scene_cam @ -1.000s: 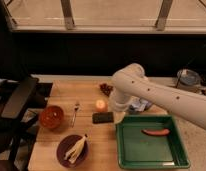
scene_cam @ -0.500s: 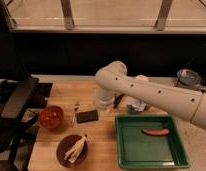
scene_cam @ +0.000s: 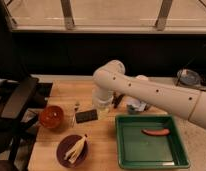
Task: Place eraser in red bowl
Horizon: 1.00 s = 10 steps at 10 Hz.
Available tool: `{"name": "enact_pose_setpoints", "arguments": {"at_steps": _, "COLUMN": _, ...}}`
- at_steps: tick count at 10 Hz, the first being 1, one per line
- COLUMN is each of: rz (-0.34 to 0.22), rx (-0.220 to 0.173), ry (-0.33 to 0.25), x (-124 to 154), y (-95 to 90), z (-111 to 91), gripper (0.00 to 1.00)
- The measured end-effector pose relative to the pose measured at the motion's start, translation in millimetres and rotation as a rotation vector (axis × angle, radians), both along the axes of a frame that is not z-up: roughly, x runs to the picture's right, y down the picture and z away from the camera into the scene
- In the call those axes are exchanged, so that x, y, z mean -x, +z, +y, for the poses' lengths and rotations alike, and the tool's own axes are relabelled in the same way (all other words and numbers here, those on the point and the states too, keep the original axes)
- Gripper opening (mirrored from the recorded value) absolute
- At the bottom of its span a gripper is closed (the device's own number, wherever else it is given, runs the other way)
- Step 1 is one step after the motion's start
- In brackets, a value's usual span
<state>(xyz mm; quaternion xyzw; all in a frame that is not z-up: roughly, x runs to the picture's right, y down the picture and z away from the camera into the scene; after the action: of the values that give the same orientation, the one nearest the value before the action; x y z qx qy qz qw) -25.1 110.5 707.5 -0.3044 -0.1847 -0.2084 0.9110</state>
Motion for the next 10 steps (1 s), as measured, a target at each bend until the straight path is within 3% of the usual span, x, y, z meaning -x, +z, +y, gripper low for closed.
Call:
{"name": "enact_pose_setpoints", "arguments": {"at_steps": 5, "rz": -0.083, "rx": -0.059, "ry": -0.105, "x": 79, "y": 15.9, "z": -40, "gripper": 0.00}}
{"name": "enact_pose_setpoints", "arguments": {"at_steps": 10, "rz": -0.210, "rx": -0.070, "ry": -0.133, "x": 141, "y": 47.4, "z": -44, "gripper": 0.00}}
